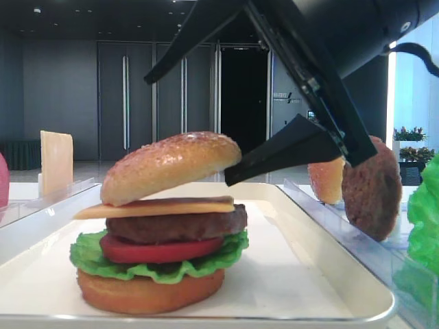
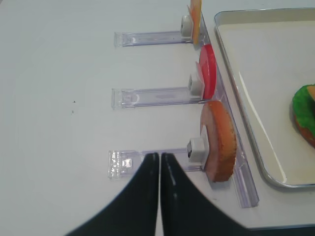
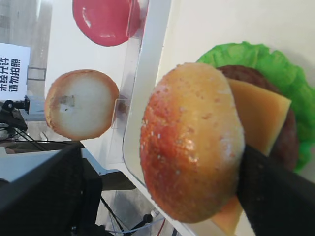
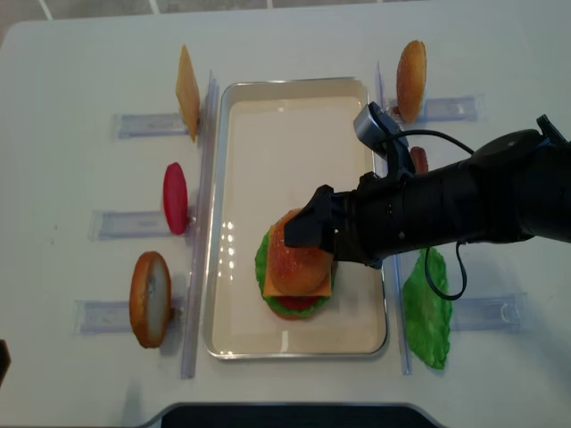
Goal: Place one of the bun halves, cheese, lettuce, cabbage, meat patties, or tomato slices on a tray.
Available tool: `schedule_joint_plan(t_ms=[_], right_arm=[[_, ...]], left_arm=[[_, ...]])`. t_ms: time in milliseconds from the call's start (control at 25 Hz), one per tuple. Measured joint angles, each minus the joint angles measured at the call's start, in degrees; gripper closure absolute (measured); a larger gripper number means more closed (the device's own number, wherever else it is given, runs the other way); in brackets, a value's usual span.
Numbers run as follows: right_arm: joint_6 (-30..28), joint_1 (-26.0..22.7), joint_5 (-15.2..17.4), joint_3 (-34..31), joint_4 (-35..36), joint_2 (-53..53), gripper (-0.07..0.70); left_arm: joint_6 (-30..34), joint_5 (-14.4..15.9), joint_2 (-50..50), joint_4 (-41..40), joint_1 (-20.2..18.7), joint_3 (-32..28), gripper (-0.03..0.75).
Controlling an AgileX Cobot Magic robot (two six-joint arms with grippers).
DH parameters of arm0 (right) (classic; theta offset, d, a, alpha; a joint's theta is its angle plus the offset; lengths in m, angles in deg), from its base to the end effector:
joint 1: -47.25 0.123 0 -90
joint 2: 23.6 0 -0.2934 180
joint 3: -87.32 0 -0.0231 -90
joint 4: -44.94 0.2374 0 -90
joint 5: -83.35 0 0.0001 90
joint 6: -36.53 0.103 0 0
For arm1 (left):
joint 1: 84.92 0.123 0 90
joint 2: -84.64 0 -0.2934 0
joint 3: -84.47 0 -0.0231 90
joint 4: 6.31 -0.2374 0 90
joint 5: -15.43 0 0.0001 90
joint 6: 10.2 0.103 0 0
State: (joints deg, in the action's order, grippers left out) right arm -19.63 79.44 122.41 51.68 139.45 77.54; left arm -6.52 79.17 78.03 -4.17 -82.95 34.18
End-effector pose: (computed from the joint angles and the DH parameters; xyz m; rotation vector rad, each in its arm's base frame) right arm 0.2148 0.2117 0.1990 -0.2215 2.5413 1.3627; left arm -0.0165 -0.0040 0.2532 0.0341 2.1047 0.0140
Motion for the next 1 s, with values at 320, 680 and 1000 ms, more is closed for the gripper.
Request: schedule_joint_plan(t_ms=[320,680,1000], right_arm=[[4.77,0.00,-3.18,0.00,-5.77,-2.10,0.019],[7.52,0.00,-4.24,0.00,-9.90,-2.75,0.019],[14.59,0.00,-6.29,0.14,-17.00,-9.07,0.019]], left_arm=[[0.00,0.00,0.00,0.00,0.00,0.00,0.716],[0.00,0.00,0.00,0.00,0.00,0.00,0.716],[0.00,0.00,0.00,0.00,0.00,0.00,0.716]])
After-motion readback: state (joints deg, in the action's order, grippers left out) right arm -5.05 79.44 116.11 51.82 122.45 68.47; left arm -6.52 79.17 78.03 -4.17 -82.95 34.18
